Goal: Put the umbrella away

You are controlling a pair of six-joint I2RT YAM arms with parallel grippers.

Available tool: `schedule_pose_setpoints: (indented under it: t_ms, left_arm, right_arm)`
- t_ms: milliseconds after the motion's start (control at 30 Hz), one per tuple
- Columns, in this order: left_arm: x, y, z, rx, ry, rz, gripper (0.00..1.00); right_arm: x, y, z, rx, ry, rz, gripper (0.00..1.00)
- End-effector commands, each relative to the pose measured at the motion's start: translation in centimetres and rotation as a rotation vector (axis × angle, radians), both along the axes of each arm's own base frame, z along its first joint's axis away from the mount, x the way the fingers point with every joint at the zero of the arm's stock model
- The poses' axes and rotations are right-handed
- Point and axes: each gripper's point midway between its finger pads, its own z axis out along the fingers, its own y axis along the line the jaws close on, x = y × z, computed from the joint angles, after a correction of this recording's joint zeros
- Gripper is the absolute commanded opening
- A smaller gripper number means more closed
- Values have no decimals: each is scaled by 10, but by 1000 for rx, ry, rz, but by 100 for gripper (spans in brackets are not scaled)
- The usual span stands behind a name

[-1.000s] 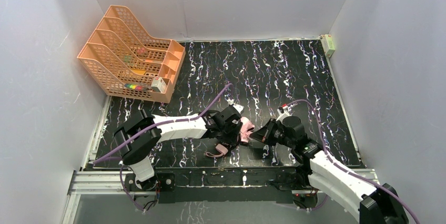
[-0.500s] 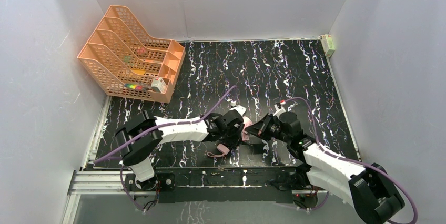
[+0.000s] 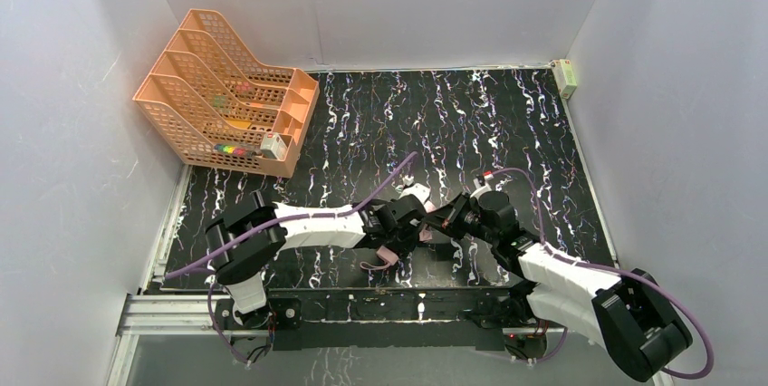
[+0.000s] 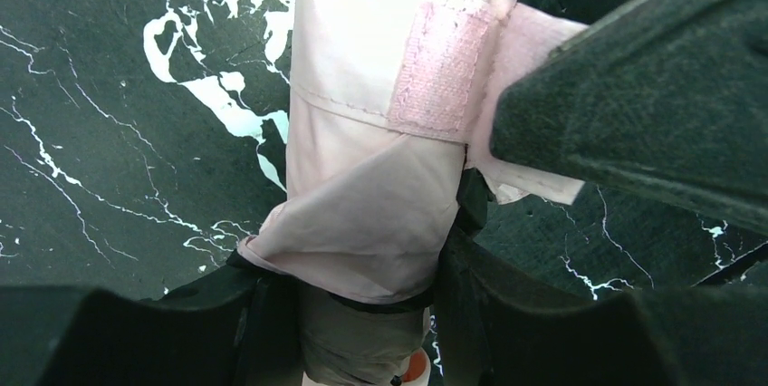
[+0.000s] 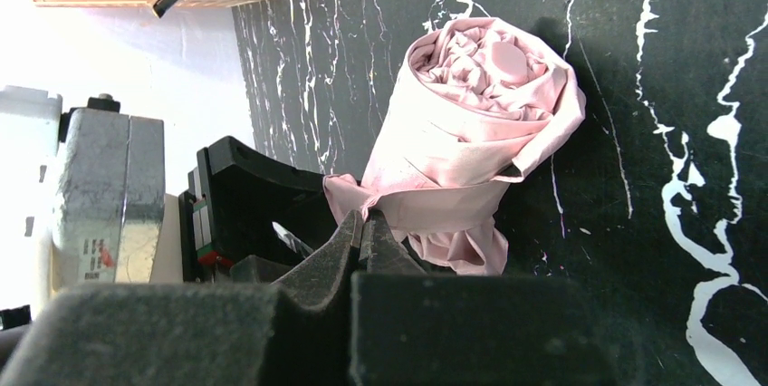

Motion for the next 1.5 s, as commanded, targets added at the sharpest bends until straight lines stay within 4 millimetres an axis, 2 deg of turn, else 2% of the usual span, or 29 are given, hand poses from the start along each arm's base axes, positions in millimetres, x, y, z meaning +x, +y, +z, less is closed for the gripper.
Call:
schedule_pose_setpoints:
  t_ms: [0,267,567,800,1033,1200,1467]
  left_arm:
    - [-66,98,-94,414,260,-56,0]
    - [-72,92,-94,410,254,-84,0]
    - [-75,86,-94,403,247,-101,0]
    - [-78,83,-95,406,248,-117,0]
    - [-81,77,-91,373,243,-137,0]
    - [-84,65,-86,304,249,-160,0]
    - [-88,61,-85,295,262,-184,0]
  right_arm:
    - [32,20,95,220,-226,-34,0]
    - [41,19,80,179,-152,-77,0]
    - [44,20,53,114,-72,-81,0]
    - [42,15,21,38,-6,-94,0]
    - [29,13,-11,-26,61,-50,0]
    - [22,8,-26,-48,87,-50,11]
    - [13,6,-41,-74,123,-24,19]
